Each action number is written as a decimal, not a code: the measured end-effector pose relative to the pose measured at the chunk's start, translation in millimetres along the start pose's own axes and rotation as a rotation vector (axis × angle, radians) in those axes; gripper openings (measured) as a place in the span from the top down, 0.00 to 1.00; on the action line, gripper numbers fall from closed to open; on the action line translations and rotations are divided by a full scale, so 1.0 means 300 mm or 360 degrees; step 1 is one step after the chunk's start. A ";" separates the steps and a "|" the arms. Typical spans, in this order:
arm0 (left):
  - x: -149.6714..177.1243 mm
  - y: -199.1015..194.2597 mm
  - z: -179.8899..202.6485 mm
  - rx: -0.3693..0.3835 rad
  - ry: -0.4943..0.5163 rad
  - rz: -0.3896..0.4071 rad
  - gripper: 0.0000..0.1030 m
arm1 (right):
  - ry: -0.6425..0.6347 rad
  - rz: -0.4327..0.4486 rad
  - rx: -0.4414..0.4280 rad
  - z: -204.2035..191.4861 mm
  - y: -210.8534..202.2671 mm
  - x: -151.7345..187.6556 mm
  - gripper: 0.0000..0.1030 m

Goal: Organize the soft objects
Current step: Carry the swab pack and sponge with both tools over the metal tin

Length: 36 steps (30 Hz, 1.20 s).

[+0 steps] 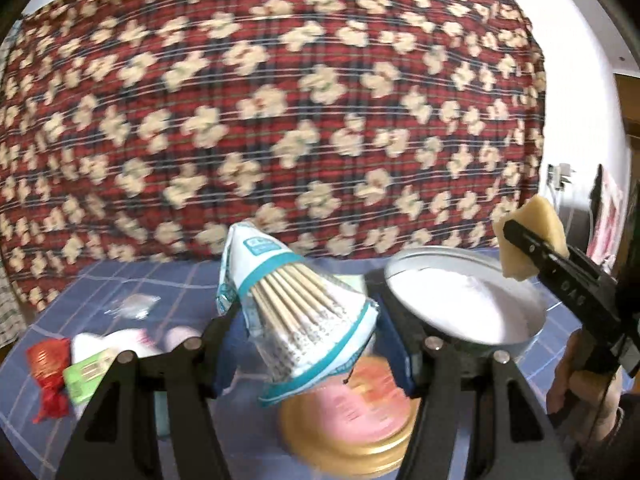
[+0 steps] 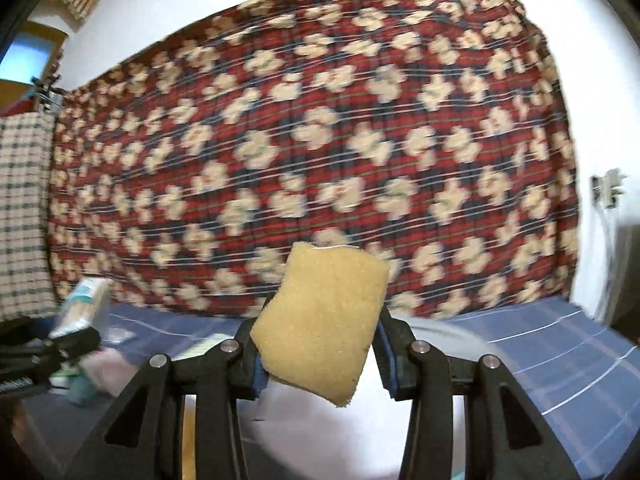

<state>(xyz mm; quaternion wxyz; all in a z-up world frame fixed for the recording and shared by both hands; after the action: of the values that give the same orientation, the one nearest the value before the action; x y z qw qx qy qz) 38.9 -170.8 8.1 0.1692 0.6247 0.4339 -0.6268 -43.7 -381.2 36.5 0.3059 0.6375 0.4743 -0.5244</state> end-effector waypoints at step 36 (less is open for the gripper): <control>-0.093 0.363 0.660 0.0411 0.0210 -0.0133 0.41 | -0.0077 -0.0295 0.0412 0.391 0.137 0.075 0.55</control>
<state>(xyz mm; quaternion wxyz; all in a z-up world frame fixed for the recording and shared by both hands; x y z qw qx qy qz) -0.3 -391.2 -33.4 0.0322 0.6625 0.3856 -0.6414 -50.0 -493.9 -20.3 0.1829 0.6123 0.4521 -0.6223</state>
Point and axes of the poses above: each gripper's, at about its wrist camera, not at the fingertips, and y roughly the way its jaws point, z to its right, x to its underside, the point moved 9 cm from there along y, roughly the way its jaws point, and after that the axes turned 13 degrees about y, right-handed, at the moved point
